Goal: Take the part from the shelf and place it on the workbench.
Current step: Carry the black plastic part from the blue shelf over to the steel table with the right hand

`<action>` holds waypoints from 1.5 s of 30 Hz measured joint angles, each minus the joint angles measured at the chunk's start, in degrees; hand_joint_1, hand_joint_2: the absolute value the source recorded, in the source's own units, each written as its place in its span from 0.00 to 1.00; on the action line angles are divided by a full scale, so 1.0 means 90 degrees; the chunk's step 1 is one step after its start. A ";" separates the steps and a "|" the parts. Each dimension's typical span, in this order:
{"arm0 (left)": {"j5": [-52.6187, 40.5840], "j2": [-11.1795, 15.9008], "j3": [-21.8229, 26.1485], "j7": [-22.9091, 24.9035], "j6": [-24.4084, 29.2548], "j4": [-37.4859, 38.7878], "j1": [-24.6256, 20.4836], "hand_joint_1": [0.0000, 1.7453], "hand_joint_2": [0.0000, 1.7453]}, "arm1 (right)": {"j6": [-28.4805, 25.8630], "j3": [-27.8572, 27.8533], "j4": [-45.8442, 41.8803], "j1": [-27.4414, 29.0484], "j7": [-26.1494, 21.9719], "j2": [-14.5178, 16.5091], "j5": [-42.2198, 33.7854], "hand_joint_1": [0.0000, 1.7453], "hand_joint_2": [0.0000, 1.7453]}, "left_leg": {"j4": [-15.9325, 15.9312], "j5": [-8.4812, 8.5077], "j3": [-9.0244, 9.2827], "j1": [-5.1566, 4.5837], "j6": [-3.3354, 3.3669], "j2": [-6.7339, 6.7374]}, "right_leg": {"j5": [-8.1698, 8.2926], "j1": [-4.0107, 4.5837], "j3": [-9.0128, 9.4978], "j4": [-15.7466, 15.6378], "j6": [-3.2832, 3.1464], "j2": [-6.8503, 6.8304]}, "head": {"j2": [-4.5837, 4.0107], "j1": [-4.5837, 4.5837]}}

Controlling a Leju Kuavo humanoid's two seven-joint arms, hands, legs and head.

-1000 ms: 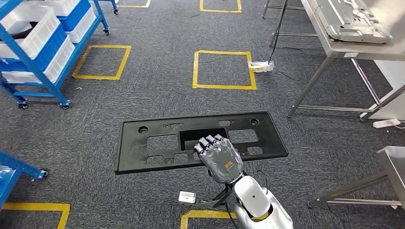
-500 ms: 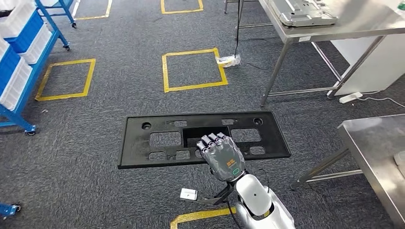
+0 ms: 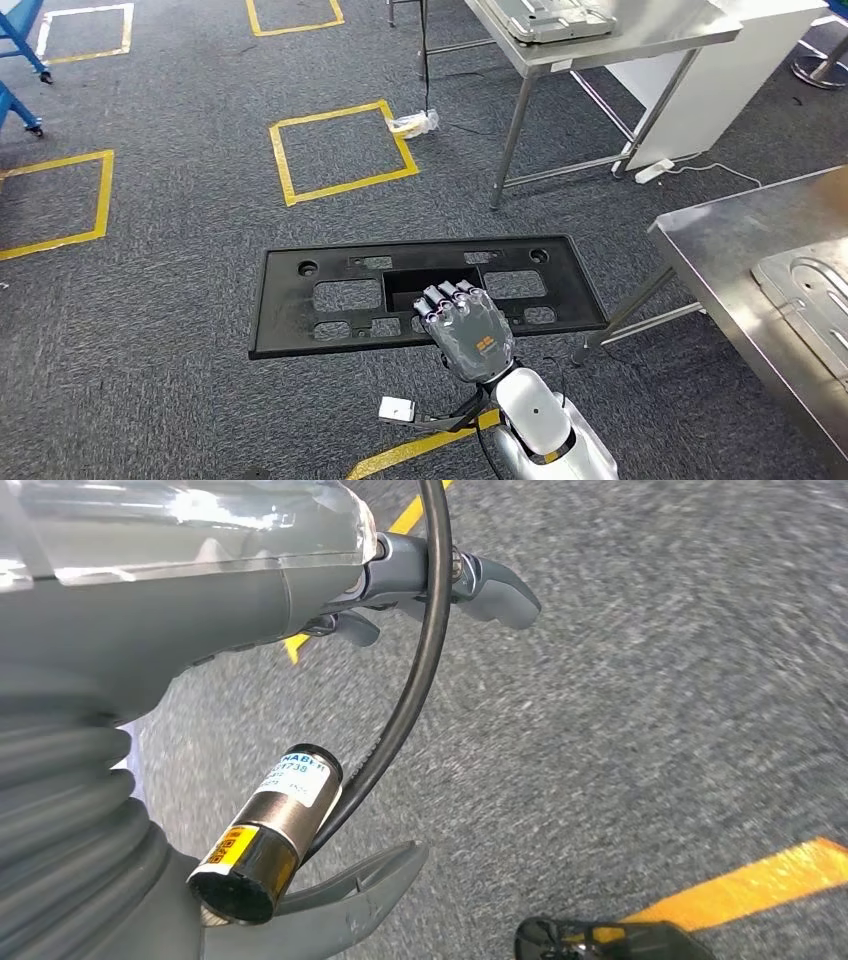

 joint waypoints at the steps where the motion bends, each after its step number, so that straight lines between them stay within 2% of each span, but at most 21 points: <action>1: 0.0000 -0.0001 0.0000 0.0004 -0.0001 0.0000 -0.0003 0.00 1.00 | -0.0001 -0.0001 0.0000 0.0005 0.0010 -0.0007 0.0000 0.95 1.00 | 0.0000 -0.0018 0.0020 -0.0001 -0.0010 0.0083 | 0.0182 -0.0004 0.0127 -0.0256 -0.0005 -0.0033 | 0.0000 0.0000; 4: -0.0003 -0.0004 0.0000 0.0030 -0.0003 0.0000 -0.0008 0.00 1.00 | -0.0004 -0.0005 -0.0005 -0.0002 0.0049 -0.0012 0.0000 0.95 1.00 | 0.0004 -0.0098 0.0111 -0.0029 -0.0084 0.0290 | 0.0672 0.0085 0.0780 -0.1494 -0.0104 -0.0443 | 0.0000 0.0000; 6: -0.0008 -0.0005 0.0001 0.0046 -0.0005 0.0000 -0.0013 0.00 1.00 | -0.0003 -0.0008 -0.0015 -0.0008 0.0085 -0.0018 0.0000 0.95 1.00 | -0.0004 -0.0142 0.0160 -0.0055 -0.0151 0.0417 | 0.0677 0.0168 0.0897 -0.1757 -0.0187 -0.0567 | 0.0000 -0.0002; 8: -0.0013 -0.0014 0.0002 0.0051 -0.0006 -0.0001 -0.0027 0.00 1.00 | -0.0002 -0.0017 -0.0029 -0.0004 0.0119 -0.0027 0.0000 0.95 1.00 | -0.0015 -0.0186 0.0217 -0.0045 -0.0215 0.0490 | 0.0690 0.0156 0.0918 -0.1804 -0.0257 -0.0392 | 0.0000 -0.0004; 10: -0.0024 -0.0022 0.0004 0.0043 -0.0004 -0.0001 -0.0034 0.00 1.00 | -0.0001 -0.0026 -0.0047 -0.0013 0.0143 -0.0033 0.0000 0.95 1.00 | 0.0199 -0.0352 0.0164 -0.0021 -0.0265 0.0217 | 0.0718 0.0106 0.0979 -0.1878 -0.0337 -0.0233 | 0.0000 -0.0008; 12: -0.0044 -0.0023 0.0005 0.0034 -0.0001 -0.0001 -0.0022 0.00 1.00 | 0.0001 -0.0027 -0.0058 -0.0034 0.0164 -0.0032 0.0000 0.95 1.00 | 0.0892 -0.0704 -0.0165 -0.0007 -0.0286 -0.0135 | 0.0723 0.0079 0.1014 -0.1901 -0.0396 -0.0079 | 0.0000 -0.0015; 14: -0.0067 -0.0024 0.0005 0.0033 -0.0002 0.0000 0.0000 0.00 1.00 | 0.0003 -0.0027 -0.0056 -0.0032 0.0187 -0.0035 0.0001 0.95 1.00 | 0.1627 -0.0925 -0.0584 -0.0004 -0.0307 -0.0209 | 0.0709 0.0081 0.1019 -0.1881 -0.0418 0.0116 | 0.0000 -0.0019; 16: -0.0081 -0.0024 0.0008 0.0033 -0.0004 0.0000 0.0009 0.00 1.00 | 0.0006 -0.0027 -0.0055 -0.0024 0.0222 -0.0042 0.0001 0.95 1.00 | 0.1572 -0.0660 -0.0666 0.0006 -0.0319 -0.0227 | 0.0684 0.0070 0.1028 -0.1841 -0.0406 0.0332 | 0.0000 -0.0019; 19: -0.0088 -0.0024 0.0025 0.0034 -0.0004 0.0000 0.0006 0.00 1.00 | 0.0008 -0.0027 -0.0056 -0.0033 0.0258 -0.0043 0.0001 0.95 1.00 | 0.0457 -0.0022 -0.0253 0.0048 -0.0313 -0.0560 | 0.0606 0.0043 0.1007 -0.1716 -0.0317 0.0602 | 0.0000 -0.0019; 21: -0.0095 -0.0024 0.0042 0.0035 -0.0006 0.0000 -0.0010 0.00 1.00 | 0.0008 -0.0028 -0.0061 -0.0038 0.0264 -0.0050 0.0002 0.95 1.00 | 0.0203 0.0016 -0.0145 0.0043 -0.0268 -0.0713 | 0.0589 0.0037 0.0956 -0.1669 -0.0241 0.0725 | 0.0000 -0.0019; 23: -0.0101 -0.0030 0.0051 0.0035 -0.0007 0.0000 -0.0033 0.00 1.00 | 0.0008 -0.0030 -0.0071 -0.0037 0.0266 -0.0068 0.0002 0.95 1.00 | 0.0164 0.0041 -0.0128 0.0034 -0.0184 -0.0591 | 0.0609 0.0023 0.0923 -0.1690 -0.0167 0.0820 | 0.0000 -0.0019; 25: -0.0101 -0.0039 0.0058 0.0033 -0.0006 -0.0002 -0.0037 0.00 1.00 | 0.0008 -0.0035 -0.0081 -0.0043 0.0267 -0.0085 0.0001 0.95 1.00 | 0.0094 0.0079 -0.0097 0.0046 -0.0090 -0.0444 | 0.0507 0.0037 0.0843 -0.1541 -0.0109 0.0614 | 0.0000 0.0005; 27: -0.0101 -0.0043 0.0064 0.0032 -0.0006 -0.0005 -0.0025 0.00 1.00 | 0.0008 -0.0038 -0.0087 -0.0065 0.0267 -0.0095 0.0000 0.95 1.00 | 0.0053 0.0086 -0.0075 0.0033 -0.0024 -0.0288 | 0.0179 0.0053 0.0541 -0.0918 -0.0064 0.0218 | 0.0000 0.0034; 30: -0.0102 -0.0044 0.0084 0.0032 -0.0006 -0.0005 -0.0006 0.00 1.00 | 0.0009 -0.0039 -0.0084 -0.0063 0.0276 -0.0115 0.0000 0.95 1.00 | 0.0053 0.0051 -0.0057 0.0007 0.0005 -0.0032 | -0.0079 0.0039 0.0059 -0.0027 -0.0030 0.0008 | 0.0000 0.0038; 31: -0.0102 -0.0044 0.0090 0.0032 -0.0006 -0.0005 -0.0008 0.00 1.00 | 0.0010 -0.0039 -0.0084 -0.0058 0.0282 -0.0126 0.0000 0.95 1.00 | 0.0054 0.0032 -0.0038 0.0006 0.0002 0.0051 | 0.0050 0.0038 0.0093 -0.0119 -0.0034 -0.0018 | 0.0000 0.0038; 34: -0.0109 -0.0045 0.0093 0.0028 -0.0006 -0.0005 -0.0021 0.00 1.00 | 0.0010 -0.0039 -0.0086 -0.0068 0.0301 -0.0140 0.0000 0.95 1.00 | 0.0050 -0.0047 0.0069 -0.0014 -0.0052 0.0269 | 0.0630 0.0098 0.0709 -0.1347 -0.0114 -0.0319 | 0.0000 0.0039; 36: -0.0118 -0.0046 0.0094 0.0020 -0.0006 -0.0005 -0.0028 0.00 1.00 | 0.0010 -0.0039 -0.0089 -0.0088 0.0309 -0.0141 0.0001 0.95 1.00 | 0.0030 -0.0087 0.0127 -0.0041 -0.0110 0.0394 | 0.0705 0.0175 0.0905 -0.1755 -0.0190 -0.0480 | 0.0000 0.0038; 39: -0.0150 -0.0047 0.0099 0.0007 -0.0004 -0.0005 -0.0042 0.00 1.00 | 0.0007 -0.0041 -0.0094 -0.0096 0.0332 -0.0157 0.0001 0.95 1.00 | 0.0012 -0.0151 0.0203 -0.0052 -0.0209 0.0501 | 0.0713 0.0167 0.0938 -0.1823 -0.0276 -0.0274 | 0.0000 0.0034; 41: -0.0185 -0.0047 0.0104 -0.0004 0.0000 -0.0005 -0.0051 0.00 1.00 | 0.0007 -0.0042 -0.0101 -0.0111 0.0350 -0.0169 0.0000 0.95 1.00 | 0.0345 -0.0372 0.0074 -0.0034 -0.0267 0.0207 | 0.0739 0.0110 0.0991 -0.1889 -0.0348 -0.0128 | 0.0000 0.0021; 43: -0.0202 -0.0045 0.0112 -0.0012 0.0002 -0.0005 -0.0040 0.00 1.00 | 0.0008 -0.0042 -0.0104 -0.0136 0.0368 -0.0175 0.0001 0.95 1.00 | 0.1118 -0.0724 -0.0323 -0.0019 -0.0290 -0.0122 | 0.0745 0.0092 0.1004 -0.1897 -0.0396 0.0018 | 0.0000 0.0005; 45: -0.0208 -0.0044 0.0126 -0.0008 0.0001 -0.0005 -0.0016 0.00 1.00 | 0.0009 -0.0042 -0.0103 -0.0137 0.0377 -0.0177 0.0002 0.95 1.00 | 0.1708 -0.0837 -0.0682 -0.0019 -0.0300 -0.0196 | 0.0736 0.0096 0.1005 -0.1877 -0.0410 0.0204 | 0.0000 0.0002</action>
